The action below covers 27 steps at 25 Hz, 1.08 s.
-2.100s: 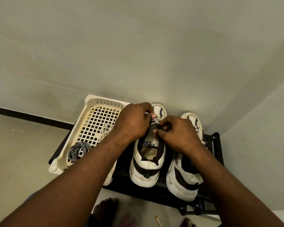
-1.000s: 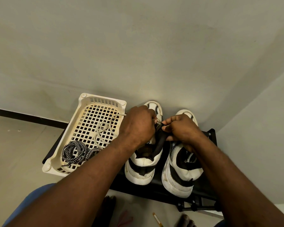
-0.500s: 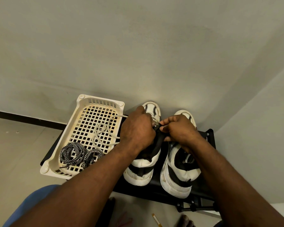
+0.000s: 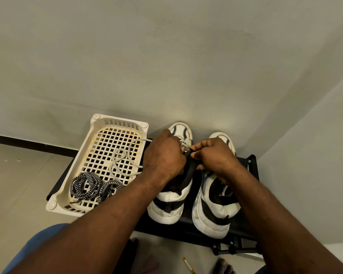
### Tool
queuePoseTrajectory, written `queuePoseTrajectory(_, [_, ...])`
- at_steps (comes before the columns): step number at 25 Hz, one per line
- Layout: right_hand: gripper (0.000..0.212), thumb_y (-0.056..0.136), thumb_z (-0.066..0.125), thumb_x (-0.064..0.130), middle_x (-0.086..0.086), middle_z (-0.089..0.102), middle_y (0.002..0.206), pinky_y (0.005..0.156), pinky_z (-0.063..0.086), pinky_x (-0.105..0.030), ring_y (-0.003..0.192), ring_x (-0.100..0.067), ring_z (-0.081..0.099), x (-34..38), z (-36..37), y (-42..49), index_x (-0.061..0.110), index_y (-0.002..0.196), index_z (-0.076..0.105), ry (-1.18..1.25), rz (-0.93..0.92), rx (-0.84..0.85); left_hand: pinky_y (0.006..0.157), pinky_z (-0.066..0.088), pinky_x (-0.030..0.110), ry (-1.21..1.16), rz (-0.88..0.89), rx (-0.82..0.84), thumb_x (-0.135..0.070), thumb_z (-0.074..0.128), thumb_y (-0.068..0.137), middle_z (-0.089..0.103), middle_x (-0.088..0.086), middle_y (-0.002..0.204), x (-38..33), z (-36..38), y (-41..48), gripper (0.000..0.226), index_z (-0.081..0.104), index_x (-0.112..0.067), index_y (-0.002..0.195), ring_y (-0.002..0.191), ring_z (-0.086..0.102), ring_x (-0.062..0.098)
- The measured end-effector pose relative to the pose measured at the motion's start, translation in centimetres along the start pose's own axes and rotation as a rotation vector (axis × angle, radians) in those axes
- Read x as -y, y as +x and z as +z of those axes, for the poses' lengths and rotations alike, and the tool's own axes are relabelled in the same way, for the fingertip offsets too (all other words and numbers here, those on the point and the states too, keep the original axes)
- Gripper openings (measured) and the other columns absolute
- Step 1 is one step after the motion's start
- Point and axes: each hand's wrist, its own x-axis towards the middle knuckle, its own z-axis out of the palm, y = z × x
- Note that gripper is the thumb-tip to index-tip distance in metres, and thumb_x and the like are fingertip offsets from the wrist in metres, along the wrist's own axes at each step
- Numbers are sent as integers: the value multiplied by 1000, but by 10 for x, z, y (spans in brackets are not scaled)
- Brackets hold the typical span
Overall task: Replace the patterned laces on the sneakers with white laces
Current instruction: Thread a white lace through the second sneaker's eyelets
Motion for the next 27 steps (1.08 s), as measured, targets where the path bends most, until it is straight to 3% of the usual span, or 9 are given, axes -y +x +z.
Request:
queuePoseTrajectory(4, [24, 89, 70, -2, 0, 78, 80, 62, 59, -27, 78, -15, 75, 2, 1, -6, 20, 80, 78, 13, -38, -23, 77, 51, 35, 0, -31, -40, -29, 59, 93, 56, 8, 111, -7, 2, -7, 27, 70, -8, 107, 98, 59, 25])
queuePoseTrajectory(11, [15, 90, 71, 2, -6, 79, 90, 70, 64, -34, 85, -21, 77, 1, 2, -9, 15, 87, 80, 123, -36, -14, 81, 55, 45, -70, -48, 24, -26, 53, 98, 59, 12, 108, -7, 6, -2, 28, 70, -4, 104, 96, 62, 30])
queuePoseTrajectory(15, [22, 96, 56, -2, -12, 74, 83, 68, 64, -35, 63, -17, 73, 3, 2, -8, 8, 91, 75, 255, 28, 7, 80, 51, 41, -121, -46, -5, -34, 50, 104, 61, 9, 102, -2, 13, 3, 33, 74, -11, 101, 93, 62, 27])
queuePoseTrajectory(17, [21, 97, 57, 0, -8, 74, 84, 66, 64, -32, 60, -14, 73, 2, 4, -6, 12, 93, 74, 116, -2, -34, 73, 46, 35, -168, -65, 32, -39, 53, 104, 61, 5, 91, 1, 12, 6, 34, 75, -17, 90, 85, 62, 24])
queuePoseTrajectory(20, [21, 96, 63, 6, 1, 75, 79, 66, 65, -33, 60, -15, 75, 0, 9, -4, 22, 87, 74, -109, -73, -106, 60, 35, 30, -316, -95, 134, -41, 59, 103, 56, -2, 63, 8, 6, 10, 47, 59, -22, 60, 63, 57, 19])
queuePoseTrajectory(22, [20, 97, 66, 11, 2, 73, 75, 64, 66, -35, 63, -18, 75, 1, 11, -5, 23, 83, 72, -124, -121, -115, 60, 33, 31, -374, -73, 177, -39, 60, 103, 52, -3, 60, 11, 0, 10, 51, 52, -24, 54, 59, 52, 15])
queuePoseTrajectory(24, [18, 96, 67, 12, 2, 72, 76, 58, 65, -35, 69, -20, 74, 2, 11, -6, 23, 82, 72, -110, -161, -133, 68, 40, 33, -364, -18, 192, -32, 62, 102, 56, -2, 77, 11, -4, 8, 40, 63, -23, 63, 72, 57, 15])
queuePoseTrajectory(26, [19, 94, 68, 11, 2, 72, 78, 60, 65, -35, 74, -21, 74, 1, 11, -5, 24, 82, 72, -71, -160, -157, 82, 47, 32, -326, 29, 203, -24, 63, 99, 62, 1, 102, 12, -8, 5, 18, 79, -17, 94, 96, 63, 19])
queuePoseTrajectory(27, [21, 92, 67, 8, 2, 73, 78, 64, 66, -38, 76, -20, 74, 1, 11, -5, 24, 80, 72, -36, -148, -172, 86, 48, 32, -275, 56, 196, -22, 63, 97, 62, 3, 110, 12, -9, 3, 19, 79, -18, 107, 103, 63, 21])
